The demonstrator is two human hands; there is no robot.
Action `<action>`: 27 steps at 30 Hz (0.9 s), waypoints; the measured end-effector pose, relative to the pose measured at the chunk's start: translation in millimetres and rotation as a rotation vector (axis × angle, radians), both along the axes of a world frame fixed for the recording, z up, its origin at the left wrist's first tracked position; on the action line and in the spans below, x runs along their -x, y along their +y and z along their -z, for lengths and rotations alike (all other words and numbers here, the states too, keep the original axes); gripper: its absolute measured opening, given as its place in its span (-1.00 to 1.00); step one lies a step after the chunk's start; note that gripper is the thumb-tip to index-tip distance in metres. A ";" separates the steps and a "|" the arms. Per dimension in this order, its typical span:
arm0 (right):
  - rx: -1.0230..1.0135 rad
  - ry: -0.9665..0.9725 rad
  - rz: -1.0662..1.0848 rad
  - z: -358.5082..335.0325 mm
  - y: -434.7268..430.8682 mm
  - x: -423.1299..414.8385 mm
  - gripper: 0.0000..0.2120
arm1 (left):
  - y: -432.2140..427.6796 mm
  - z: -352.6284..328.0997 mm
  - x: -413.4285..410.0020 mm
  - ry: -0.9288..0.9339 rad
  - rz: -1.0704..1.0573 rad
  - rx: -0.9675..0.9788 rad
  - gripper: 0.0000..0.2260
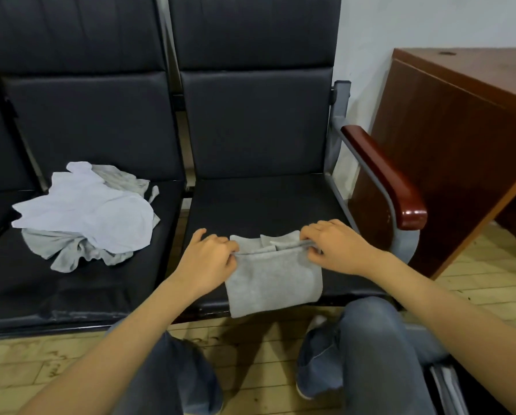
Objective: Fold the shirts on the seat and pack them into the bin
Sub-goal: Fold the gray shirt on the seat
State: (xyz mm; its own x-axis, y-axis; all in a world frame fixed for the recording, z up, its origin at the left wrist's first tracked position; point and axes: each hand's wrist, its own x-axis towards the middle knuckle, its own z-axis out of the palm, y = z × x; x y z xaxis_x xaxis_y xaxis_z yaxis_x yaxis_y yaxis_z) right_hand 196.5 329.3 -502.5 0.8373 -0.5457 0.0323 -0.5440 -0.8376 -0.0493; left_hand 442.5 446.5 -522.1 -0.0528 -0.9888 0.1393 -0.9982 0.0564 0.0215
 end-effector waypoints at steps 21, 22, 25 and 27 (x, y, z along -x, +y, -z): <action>-0.406 -0.384 0.608 127.2 -108.9 -55.7 -0.70 | -117.5 105.2 -38.4 0.998 -0.625 -0.114 -0.54; -0.358 -0.354 0.651 128.0 -103.8 -54.8 -0.68 | -110.5 105.9 -38.5 0.980 -0.673 -0.214 -0.49; -0.415 -0.294 0.747 132.4 -90.4 -53.3 -0.68 | -92.6 109.6 -37.7 1.048 -0.653 -0.346 -0.63; -0.504 -0.324 0.763 133.2 -83.4 -53.4 -0.74 | -85.7 107.9 -32.2 1.179 -0.582 -0.296 -0.80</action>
